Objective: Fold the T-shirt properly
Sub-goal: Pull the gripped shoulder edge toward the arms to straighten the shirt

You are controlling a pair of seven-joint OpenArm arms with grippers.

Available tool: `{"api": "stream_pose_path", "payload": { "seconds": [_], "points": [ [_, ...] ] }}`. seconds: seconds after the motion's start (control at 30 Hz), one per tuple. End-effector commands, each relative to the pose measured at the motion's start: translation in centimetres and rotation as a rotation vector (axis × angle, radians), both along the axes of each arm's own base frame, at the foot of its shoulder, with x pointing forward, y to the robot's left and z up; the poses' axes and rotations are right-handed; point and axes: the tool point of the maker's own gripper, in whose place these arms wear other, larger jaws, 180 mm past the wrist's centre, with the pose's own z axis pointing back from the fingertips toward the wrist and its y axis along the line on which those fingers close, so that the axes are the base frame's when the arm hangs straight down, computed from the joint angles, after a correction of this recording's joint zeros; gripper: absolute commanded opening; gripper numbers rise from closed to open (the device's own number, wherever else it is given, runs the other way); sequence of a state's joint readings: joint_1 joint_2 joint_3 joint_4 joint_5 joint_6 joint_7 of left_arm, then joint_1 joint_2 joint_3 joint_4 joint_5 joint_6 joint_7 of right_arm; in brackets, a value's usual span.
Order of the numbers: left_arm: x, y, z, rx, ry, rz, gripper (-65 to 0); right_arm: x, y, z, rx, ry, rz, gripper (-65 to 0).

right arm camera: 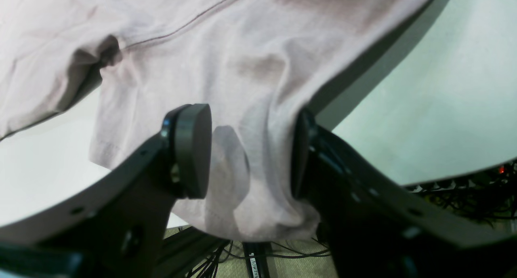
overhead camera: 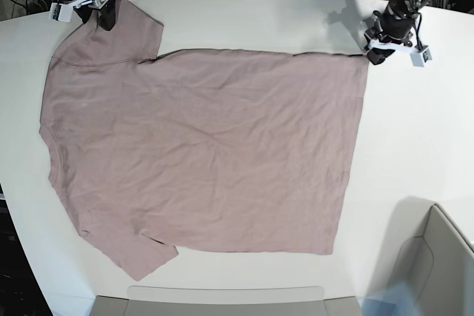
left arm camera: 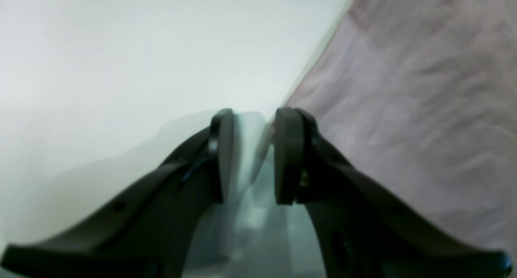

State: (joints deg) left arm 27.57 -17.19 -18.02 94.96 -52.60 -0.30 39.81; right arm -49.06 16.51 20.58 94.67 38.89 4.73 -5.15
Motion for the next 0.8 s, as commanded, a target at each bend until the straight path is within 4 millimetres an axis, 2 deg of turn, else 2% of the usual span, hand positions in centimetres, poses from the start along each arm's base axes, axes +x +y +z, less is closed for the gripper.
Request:
{"api": "stream_pose_path", "payload": {
  "seconds": [0.0,0.23,0.37,0.53,0.6,0.67,0.77],
  "points": [
    [0.7,0.4,0.3,-0.015,-0.012,0.008,-46.5,-1.1,0.0,-0.7,-0.003,0.057,0.010,-36.2],
    [1.4,0.1,0.6,-0.094,-0.040,0.030,-46.4,-1.1,0.0,-0.7,-0.003,0.057,0.010,-36.2],
    [1.7,-2.9,0.4,-0.138,-0.054,-0.085,-46.5,-1.1,0.0,-0.7,-0.003,0.057,0.010,-36.2],
    [1.2,-5.2,-1.1,-0.137,-0.007,-0.144,-46.6,-1.1,0.0,-0.7,-0.003,0.056,0.010,-36.5],
    [1.6,-5.5,-1.2,-0.127,-0.007,-0.161,-47.1,-1.0,0.1,-0.6,-0.003,0.053,0.011,-40.0],
    [1.5,-5.0,-1.3,-0.112,0.000,-0.157,-50.2,-0.5,0.1,-0.4,-0.003,0.039,0.012,-47.2],
    [1.2,-4.3,-1.8,-0.103,0.013,-0.137,-60.1,-0.3,-0.2,-0.3,-0.008,0.034,0.007,-62.0]
  ]
}}
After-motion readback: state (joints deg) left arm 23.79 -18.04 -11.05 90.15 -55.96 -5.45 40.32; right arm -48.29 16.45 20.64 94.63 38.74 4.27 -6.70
